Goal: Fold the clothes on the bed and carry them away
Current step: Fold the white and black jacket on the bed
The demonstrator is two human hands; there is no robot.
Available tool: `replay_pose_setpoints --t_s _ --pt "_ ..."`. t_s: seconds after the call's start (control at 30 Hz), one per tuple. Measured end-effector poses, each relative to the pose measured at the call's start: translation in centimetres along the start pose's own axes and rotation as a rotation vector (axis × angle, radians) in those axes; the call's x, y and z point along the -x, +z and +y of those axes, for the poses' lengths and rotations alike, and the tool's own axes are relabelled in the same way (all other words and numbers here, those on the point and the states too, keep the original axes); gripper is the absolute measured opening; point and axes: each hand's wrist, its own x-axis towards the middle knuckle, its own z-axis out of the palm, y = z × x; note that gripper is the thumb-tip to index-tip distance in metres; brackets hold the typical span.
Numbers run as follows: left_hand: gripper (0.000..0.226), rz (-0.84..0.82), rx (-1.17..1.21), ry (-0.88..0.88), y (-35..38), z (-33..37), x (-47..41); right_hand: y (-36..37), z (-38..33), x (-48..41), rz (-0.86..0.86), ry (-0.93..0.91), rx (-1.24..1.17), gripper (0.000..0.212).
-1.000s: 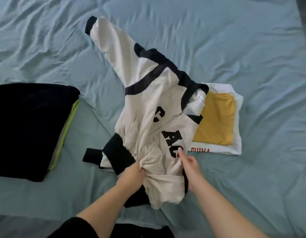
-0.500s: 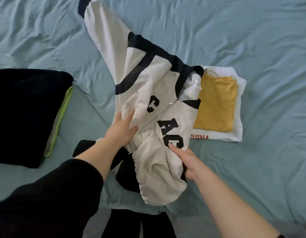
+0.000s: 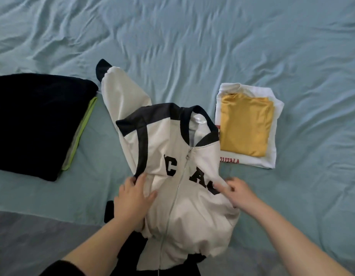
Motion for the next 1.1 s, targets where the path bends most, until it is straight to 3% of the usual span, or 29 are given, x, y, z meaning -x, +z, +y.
replay_pose_setpoints --t_s 0.1,0.17,0.2,0.23,0.37,0.43,0.5,0.57,0.63,0.7,0.8,0.87,1.0,1.1 --pt "0.072 0.229 0.088 0.125 -3.0 2.1 -4.0 -1.8 -0.5 -2.0 0.119 0.240 -0.619 0.057" --pt "0.072 0.337 0.114 0.244 -5.0 4.0 -7.7 -2.0 -0.5 -3.9 0.147 0.284 -0.752 0.037" --pt "0.072 0.370 0.095 0.290 -5.9 5.0 -9.6 -1.7 -0.9 -4.5 0.097 0.276 -0.716 0.026" --pt "0.073 0.371 0.067 0.322 -6.7 5.9 -11.2 -1.0 -1.4 -4.8 0.030 0.261 -0.681 0.028" --pt "0.095 0.137 -0.103 0.279 -8.5 7.3 -15.1 1.6 -4.5 -5.5 -0.167 0.219 -0.555 0.073" --pt "0.102 0.014 -0.059 0.196 -8.7 6.8 -15.3 2.6 -5.9 -5.1 -0.230 0.196 -0.496 0.084" --pt "0.099 -0.063 -0.002 0.163 -8.3 5.8 -15.0 3.6 -6.6 -4.3 -0.337 0.159 -0.416 0.074" --pt "0.092 -0.088 0.030 0.163 -7.8 4.8 -14.4 4.5 -6.6 -3.7 -0.398 0.108 -0.289 0.048" --pt "0.081 -0.088 0.064 0.151 -7.5 3.7 -14.1 4.4 -6.5 -3.4 -0.310 0.052 -0.178 0.024" --pt "0.056 -0.068 0.081 0.133 -7.3 2.8 -14.1 2.5 -5.6 -3.5 -0.085 0.038 -0.205 0.011" --pt "0.023 0.052 0.111 0.102 -8.4 1.6 -14.3 -3.4 -3.1 -3.9 0.278 0.114 -0.314 0.007" --pt "0.015 0.115 0.111 0.084 -9.6 1.5 -14.4 -7.6 -1.6 -4.0 0.427 0.164 -0.328 0.013" --pt "0.028 0.223 0.202 0.065 -12.5 3.7 -14.4 -12.5 -3.4 -5.3 0.507 0.135 -0.362 0.010" --pt "0.018 0.341 0.326 0.087 -16.3 6.6 -14.7 -15.6 -7.9 -7.0 0.552 0.076 -0.419 0.010"
